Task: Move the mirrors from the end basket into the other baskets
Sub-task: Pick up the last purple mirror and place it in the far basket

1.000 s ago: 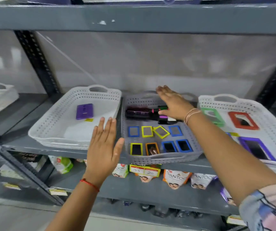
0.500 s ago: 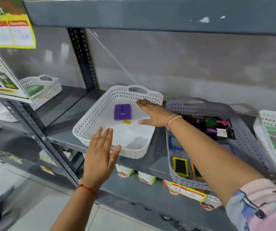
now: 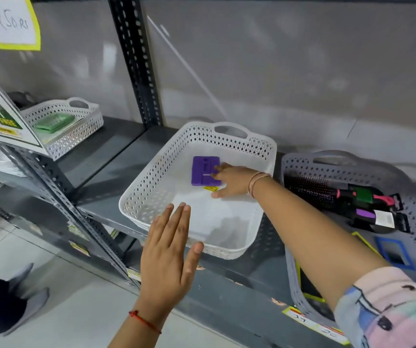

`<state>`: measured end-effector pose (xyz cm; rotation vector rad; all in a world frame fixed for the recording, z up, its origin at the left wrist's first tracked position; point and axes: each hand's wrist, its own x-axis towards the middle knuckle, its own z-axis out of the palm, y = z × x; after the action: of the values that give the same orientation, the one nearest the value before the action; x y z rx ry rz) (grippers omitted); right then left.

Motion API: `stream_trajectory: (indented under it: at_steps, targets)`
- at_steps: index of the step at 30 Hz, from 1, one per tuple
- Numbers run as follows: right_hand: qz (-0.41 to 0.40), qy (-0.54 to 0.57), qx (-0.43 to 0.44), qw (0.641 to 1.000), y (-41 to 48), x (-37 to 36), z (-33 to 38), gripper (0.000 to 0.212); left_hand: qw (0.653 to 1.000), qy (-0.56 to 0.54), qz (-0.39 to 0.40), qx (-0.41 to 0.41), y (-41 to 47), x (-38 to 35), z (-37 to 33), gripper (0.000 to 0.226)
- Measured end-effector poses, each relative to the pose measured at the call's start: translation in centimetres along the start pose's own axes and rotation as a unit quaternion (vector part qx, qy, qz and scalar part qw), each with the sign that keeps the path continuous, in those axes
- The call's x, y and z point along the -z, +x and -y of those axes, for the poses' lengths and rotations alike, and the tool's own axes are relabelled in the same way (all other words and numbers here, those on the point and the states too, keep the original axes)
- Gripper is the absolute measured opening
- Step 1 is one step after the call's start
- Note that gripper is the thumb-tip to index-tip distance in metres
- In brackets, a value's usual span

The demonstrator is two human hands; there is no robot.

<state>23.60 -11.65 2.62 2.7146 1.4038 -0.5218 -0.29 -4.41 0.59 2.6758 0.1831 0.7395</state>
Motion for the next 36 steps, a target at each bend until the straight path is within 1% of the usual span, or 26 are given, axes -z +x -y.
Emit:
stream_trajectory:
  at_steps: [2,4,5,6,8,9,10,12,14,17,19,21,22,24,26,27,28,29,33,36]
  targets:
    - [-0.041,0.033,-0.005,0.999,-0.2,0.5,0.0,0.049,1.000,0.000,0.001,0.008,-0.1,-0.1,0.0,0.064]
    - [-0.082,0.058,-0.015,0.995,-0.2,0.9,0.1,0.045,1.000,-0.001,0.002,0.013,-0.1,-0.1,-0.1,0.065]
    - [-0.092,0.070,-0.013,0.993,0.0,1.1,0.2,0.047,1.000,-0.001,0.002,0.015,-0.1,-0.1,-0.1,0.065]
    - [-0.088,0.073,-0.010,0.993,0.3,1.2,0.3,0.056,1.000,0.000,0.002,0.016,-0.1,-0.1,-0.2,0.066]
    - [-0.035,0.058,-0.005,0.998,1.1,1.6,0.5,0.085,1.000,0.002,0.001,0.019,-0.1,-0.1,-0.2,0.066]
    - [-0.006,0.057,-0.005,0.998,1.6,1.7,0.6,0.095,1.000,0.001,0.001,0.020,-0.1,-0.2,-0.2,0.066]
    - [0.015,0.068,-0.006,0.998,2.1,1.8,0.6,0.101,1.000,0.000,-0.001,0.022,-0.1,-0.2,-0.2,0.066]
    - [0.037,0.089,-0.008,0.995,2.8,1.7,0.8,0.104,1.000,-0.001,-0.004,0.022,-0.1,-0.3,-0.2,0.066]
    - [0.035,0.063,-0.022,0.997,3.2,1.6,0.8,0.104,1.000,0.001,-0.007,0.021,-0.1,-0.3,-0.2,0.065]
    - [0.040,0.003,-0.070,0.997,3.2,1.4,0.3,0.102,1.000,0.004,-0.008,0.026,0.0,-0.5,-0.2,0.066]
    - [0.042,0.000,-0.088,0.995,2.9,1.1,0.1,0.095,1.000,0.004,-0.008,0.029,0.0,-0.5,-0.2,0.065]
    - [0.013,0.007,-0.073,0.997,2.4,1.0,0.2,0.085,1.000,0.000,-0.009,0.028,0.0,-0.6,-0.2,0.065]
    - [-0.020,0.027,-0.052,0.998,2.3,1.0,0.4,0.081,1.000,-0.002,-0.009,0.029,0.0,-0.6,0.0,0.065]
    - [-0.094,0.127,-0.007,0.987,1.5,1.3,0.6,0.075,1.000,-0.003,-0.010,0.028,0.0,-0.6,0.0,0.064]
    - [-0.127,0.261,0.033,0.957,0.4,1.5,0.8,0.072,0.999,-0.002,-0.011,0.030,0.0,-0.6,0.0,0.064]
    - [-0.125,0.301,0.047,0.944,-0.2,1.4,0.7,0.071,0.999,0.000,-0.012,0.031,0.0,-0.7,0.0,0.064]
    - [-0.116,0.311,0.055,0.942,-0.8,1.3,0.6,0.071,0.999,0.000,-0.012,0.032,-0.1,-0.6,0.0,0.064]
    - [-0.102,0.300,0.058,0.947,-1.3,1.1,0.3,0.071,0.999,0.000,-0.013,0.031,0.0,-0.6,-0.1,0.064]
    - [-0.051,0.195,0.024,0.979,-2.6,0.9,-1.4,0.071,0.999,0.003,-0.019,0.035,0.1,-0.6,-0.2,0.064]
    - [0.006,0.132,-0.001,0.991,-2.7,1.0,-1.8,0.068,0.999,0.007,-0.017,0.038,0.1,-0.6,-0.3,0.065]
